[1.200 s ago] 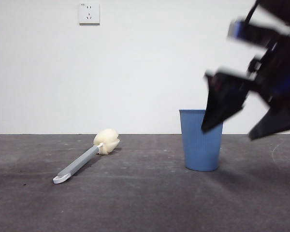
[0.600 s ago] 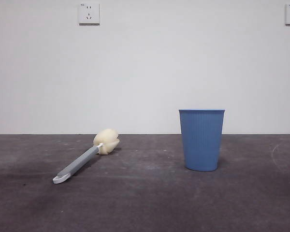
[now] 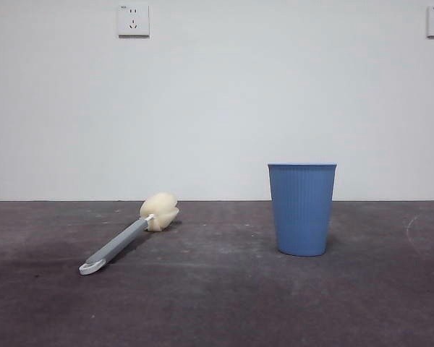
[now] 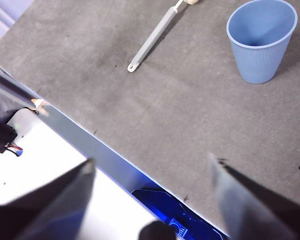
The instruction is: Pick up the cup brush,pick up the cup,insert the brush into the cup,clean the cup,put the cup brush back,put the cup back to the fixed position on the table
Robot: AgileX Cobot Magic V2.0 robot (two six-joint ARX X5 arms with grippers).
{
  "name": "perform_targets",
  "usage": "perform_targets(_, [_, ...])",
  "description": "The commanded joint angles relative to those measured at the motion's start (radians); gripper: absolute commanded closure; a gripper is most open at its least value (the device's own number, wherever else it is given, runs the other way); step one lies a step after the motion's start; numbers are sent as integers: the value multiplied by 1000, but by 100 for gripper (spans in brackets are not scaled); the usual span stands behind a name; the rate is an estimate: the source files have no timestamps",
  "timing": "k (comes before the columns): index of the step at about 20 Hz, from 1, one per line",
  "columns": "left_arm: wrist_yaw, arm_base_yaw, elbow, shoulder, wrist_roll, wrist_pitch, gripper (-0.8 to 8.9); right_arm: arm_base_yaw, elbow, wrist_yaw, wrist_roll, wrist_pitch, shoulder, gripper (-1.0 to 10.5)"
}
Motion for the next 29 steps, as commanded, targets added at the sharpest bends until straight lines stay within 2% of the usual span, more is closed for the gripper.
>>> perform_targets(1, [2, 2, 0, -3, 12, 0, 825, 2, 0, -2, -8, 3, -2, 958])
perform_targets(22, [-11, 1, 0, -3, 11, 8, 817, 2, 0, 6, 3, -1, -2, 944])
perform_targets(24, [-45, 10, 0, -11, 17, 9, 817, 2, 0, 6, 3, -1, -2, 944])
perform_targets(25, [-74, 24, 0, -14, 85, 14, 817, 2, 0, 6, 3, -1, -2, 944])
perform_targets(27, [-98, 91, -3, -26, 288, 117, 817, 2, 0, 6, 3, -1, -2, 944])
perform_targets(28, [-77, 148, -10, -35, 389, 236, 817, 2, 0, 6, 3, -1, -2, 944])
perform_targets(29, [-55, 197, -23, -50, 439, 349, 817, 2, 0, 6, 3, -1, -2, 944])
